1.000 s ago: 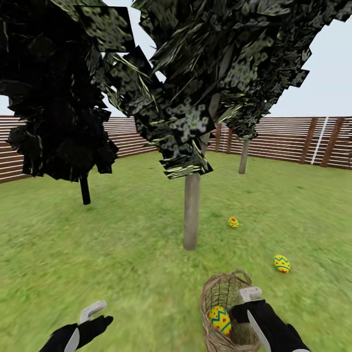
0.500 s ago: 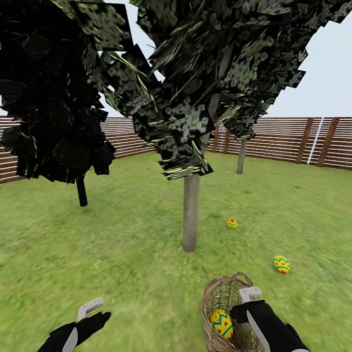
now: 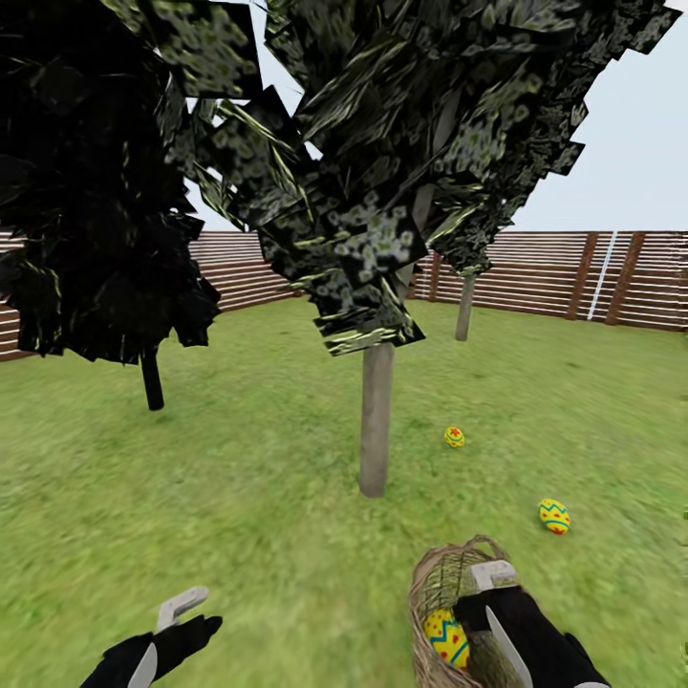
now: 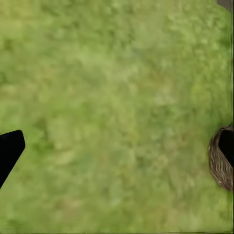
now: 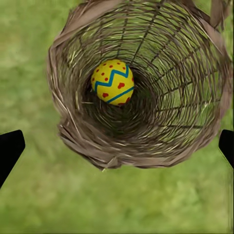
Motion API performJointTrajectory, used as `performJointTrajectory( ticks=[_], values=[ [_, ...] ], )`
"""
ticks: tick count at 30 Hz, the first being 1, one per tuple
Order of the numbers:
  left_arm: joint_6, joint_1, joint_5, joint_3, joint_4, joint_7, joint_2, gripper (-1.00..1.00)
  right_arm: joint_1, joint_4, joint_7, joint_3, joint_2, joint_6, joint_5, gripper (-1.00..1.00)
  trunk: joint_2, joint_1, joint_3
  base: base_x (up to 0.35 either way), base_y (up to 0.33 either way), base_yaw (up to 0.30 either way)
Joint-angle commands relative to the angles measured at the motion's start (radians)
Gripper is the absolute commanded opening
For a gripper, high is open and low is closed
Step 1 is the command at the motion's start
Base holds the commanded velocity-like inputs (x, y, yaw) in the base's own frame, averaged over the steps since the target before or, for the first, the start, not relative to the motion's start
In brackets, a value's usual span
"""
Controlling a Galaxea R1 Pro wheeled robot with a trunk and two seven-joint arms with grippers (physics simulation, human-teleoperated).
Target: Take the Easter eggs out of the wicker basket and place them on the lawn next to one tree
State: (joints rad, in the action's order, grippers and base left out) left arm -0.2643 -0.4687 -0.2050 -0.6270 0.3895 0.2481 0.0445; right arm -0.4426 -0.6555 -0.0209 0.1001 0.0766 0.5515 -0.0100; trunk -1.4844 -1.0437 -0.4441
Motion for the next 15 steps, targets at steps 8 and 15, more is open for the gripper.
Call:
performJointTrajectory(
  ticks=[8, 15],
  values=[
    [-0.005, -0.001, -0.016, -0.008, -0.009, 0.008, -0.005, 1.00, -0.001, -0.002, -0.002, 0.006, 0.003, 0.006, -0.001, 1.00, -0.001, 0.000, 0.000, 0.249, -0.205, -0.046],
    [-0.003, -0.001, -0.013, -0.009, -0.008, 0.008, -0.005, 1.00, -0.001, -0.001, -0.003, 0.008, 0.000, 0.005, -0.002, 1.00, -0.001, 0.000, 0.000, 0.279, -0.071, -0.001]
  ],
)
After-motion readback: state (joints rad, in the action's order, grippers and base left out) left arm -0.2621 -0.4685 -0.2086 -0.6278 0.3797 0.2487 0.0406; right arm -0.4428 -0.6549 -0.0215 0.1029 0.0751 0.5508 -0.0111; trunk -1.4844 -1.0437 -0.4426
